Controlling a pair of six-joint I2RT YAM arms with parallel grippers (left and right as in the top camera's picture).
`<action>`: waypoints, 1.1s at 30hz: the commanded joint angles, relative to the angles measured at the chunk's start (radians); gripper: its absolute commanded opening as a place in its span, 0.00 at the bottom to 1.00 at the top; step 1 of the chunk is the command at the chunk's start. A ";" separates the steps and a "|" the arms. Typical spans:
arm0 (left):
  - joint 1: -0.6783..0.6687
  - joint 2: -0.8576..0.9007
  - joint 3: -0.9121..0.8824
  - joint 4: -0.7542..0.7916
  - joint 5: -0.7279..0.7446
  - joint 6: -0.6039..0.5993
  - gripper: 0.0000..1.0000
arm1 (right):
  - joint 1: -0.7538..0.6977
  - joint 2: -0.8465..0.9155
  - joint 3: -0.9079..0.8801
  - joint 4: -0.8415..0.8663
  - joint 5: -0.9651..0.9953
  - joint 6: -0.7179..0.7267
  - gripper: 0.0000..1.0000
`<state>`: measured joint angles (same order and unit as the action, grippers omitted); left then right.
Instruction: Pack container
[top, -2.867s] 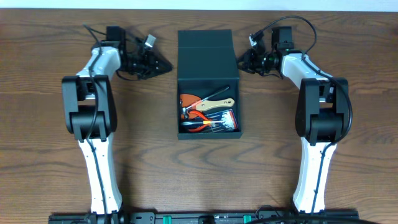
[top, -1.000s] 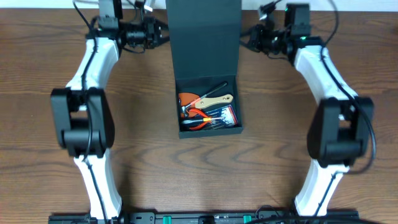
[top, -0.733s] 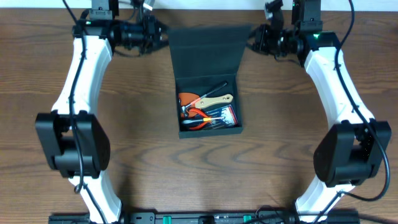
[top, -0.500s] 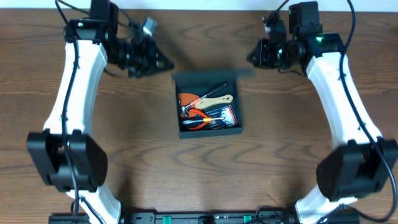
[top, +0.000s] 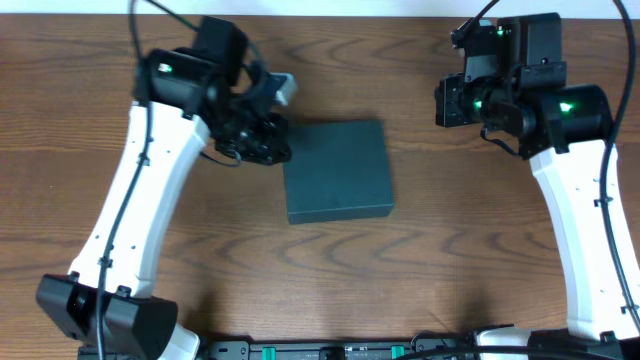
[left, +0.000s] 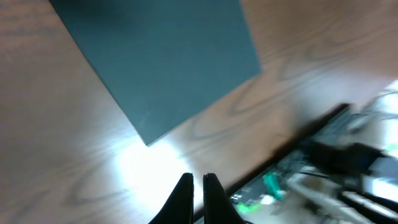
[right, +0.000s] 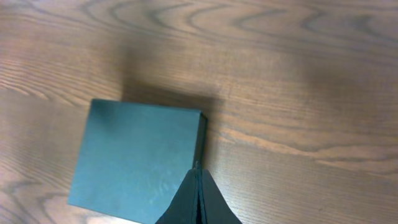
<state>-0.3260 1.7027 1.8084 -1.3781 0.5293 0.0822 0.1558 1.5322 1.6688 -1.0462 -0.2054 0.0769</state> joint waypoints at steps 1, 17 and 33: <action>-0.063 0.018 -0.060 0.038 -0.172 0.018 0.06 | 0.023 0.037 -0.077 0.007 0.010 -0.003 0.01; -0.096 0.026 -0.540 0.544 -0.255 -0.028 0.06 | 0.145 0.065 -0.542 0.246 -0.113 0.058 0.01; -0.095 -0.023 -0.591 0.611 -0.254 -0.085 0.06 | 0.153 -0.003 -0.651 0.371 -0.143 0.076 0.01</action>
<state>-0.4210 1.6920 1.1992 -0.7300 0.2920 0.0345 0.2981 1.5566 1.0065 -0.6556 -0.3233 0.1383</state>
